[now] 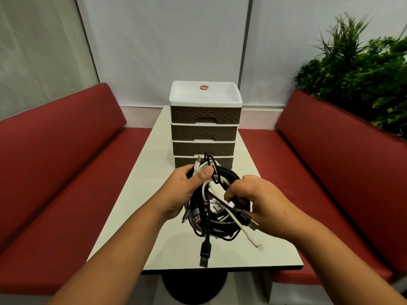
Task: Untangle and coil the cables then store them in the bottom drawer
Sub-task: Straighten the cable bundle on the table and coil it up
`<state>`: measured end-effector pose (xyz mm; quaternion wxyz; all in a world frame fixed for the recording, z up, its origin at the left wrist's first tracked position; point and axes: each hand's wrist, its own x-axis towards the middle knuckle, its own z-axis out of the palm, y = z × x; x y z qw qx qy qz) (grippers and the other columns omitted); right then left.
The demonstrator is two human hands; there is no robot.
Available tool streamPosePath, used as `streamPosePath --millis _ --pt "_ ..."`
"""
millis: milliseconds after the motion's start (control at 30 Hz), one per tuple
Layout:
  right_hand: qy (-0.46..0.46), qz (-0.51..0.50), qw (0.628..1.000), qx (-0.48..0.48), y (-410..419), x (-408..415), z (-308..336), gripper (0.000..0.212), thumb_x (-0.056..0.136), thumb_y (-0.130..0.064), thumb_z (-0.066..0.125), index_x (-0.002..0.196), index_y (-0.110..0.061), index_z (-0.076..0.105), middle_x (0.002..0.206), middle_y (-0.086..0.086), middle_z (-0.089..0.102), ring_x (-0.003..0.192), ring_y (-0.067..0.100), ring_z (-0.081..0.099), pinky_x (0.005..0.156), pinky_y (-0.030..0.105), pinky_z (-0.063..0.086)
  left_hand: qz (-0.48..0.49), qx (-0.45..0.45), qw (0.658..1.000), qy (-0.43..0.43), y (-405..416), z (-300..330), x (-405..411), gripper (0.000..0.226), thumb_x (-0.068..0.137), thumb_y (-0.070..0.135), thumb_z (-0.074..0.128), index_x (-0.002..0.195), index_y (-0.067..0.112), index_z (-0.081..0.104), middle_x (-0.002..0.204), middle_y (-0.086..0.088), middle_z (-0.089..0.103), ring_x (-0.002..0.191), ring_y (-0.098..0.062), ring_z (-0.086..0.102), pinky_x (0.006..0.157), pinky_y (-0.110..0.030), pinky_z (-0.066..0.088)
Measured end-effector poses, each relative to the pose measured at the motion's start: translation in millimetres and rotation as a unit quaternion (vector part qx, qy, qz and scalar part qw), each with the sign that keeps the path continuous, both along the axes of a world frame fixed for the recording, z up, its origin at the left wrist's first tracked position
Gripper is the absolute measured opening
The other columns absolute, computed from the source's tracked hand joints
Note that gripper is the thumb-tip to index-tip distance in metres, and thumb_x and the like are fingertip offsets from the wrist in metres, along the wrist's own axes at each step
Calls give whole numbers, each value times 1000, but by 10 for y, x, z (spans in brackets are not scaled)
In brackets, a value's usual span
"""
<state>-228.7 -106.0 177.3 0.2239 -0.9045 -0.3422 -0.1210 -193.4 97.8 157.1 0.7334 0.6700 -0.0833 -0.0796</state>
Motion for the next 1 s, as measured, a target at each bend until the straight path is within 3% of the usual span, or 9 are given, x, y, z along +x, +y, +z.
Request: streamPosePath --millis 133,267,400,500,633,700,833,933,1000 --pt "-24 -20 999 -16 55 -44 -95 28 73 -12 68 95 -28 60 79 -28 46 77 3 40 59 10 28 10 -7 1000 -14 10 -12 9 44 77 41 69 106 7 68 99 -17 73 85 -28 71 71 -37 59" --pt "160 -43 975 149 88 -52 -93 33 84 -4 67 88 -37 64 87 -5 50 72 -10 53 56 6 39 18 12 999 -26 29 -13 19 33 78 39 69 97 12 70 84 -3 74 77 -16 69 66 -29 57" --pt "142 26 989 19 -26 -28 -46 27 80 -4 69 94 -28 66 83 -5 60 79 9 56 65 21 45 17 40 999 -26 50 -60 39 42 77 42 71 101 7 69 82 -6 69 71 -16 65 63 -26 54" --pt "43 50 987 -144 -16 -20 -13 21 79 -13 67 88 -28 54 85 -14 48 84 14 43 66 26 34 8 47 998 -30 34 -99 43 44 77 42 72 104 7 68 86 -7 70 76 -15 67 69 -26 55" --pt "3 46 978 -206 37 -53 -47 19 84 -21 55 83 -33 41 90 -7 52 92 18 46 72 30 39 6 84 995 -50 21 -131 60 42 78 45 72 101 10 68 77 1 66 70 -9 62 64 -23 49" --pt "-3 39 982 -184 37 -76 -72 9 86 -20 53 88 -28 49 92 -4 55 93 20 48 75 31 42 9 89 994 -58 33 -120 58 40 77 45 72 98 11 68 73 6 66 67 -6 61 62 -20 48" --pt "52 30 992 -115 39 -97 -153 18 81 -7 57 88 -22 53 90 -5 58 88 17 53 71 30 42 13 89 994 -68 67 -119 31 40 76 45 73 98 12 68 75 2 70 69 -8 66 63 -23 51" --pt "158 19 985 62 37 -121 -163 26 86 -11 67 79 -34 57 80 -16 62 76 3 59 66 17 45 11 84 994 -70 94 -162 23 44 75 50 74 100 14 69 94 -17 72 80 -19 68 77 -36 55" --pt "236 13 959 156 36 -134 -172 28 86 -10 72 80 -35 60 74 -20 64 70 -1 58 66 10 42 12 75 995 -62 89 -165 5 41 77 46 73 101 13 70 96 -18 71 80 -20 68 78 -36 55"
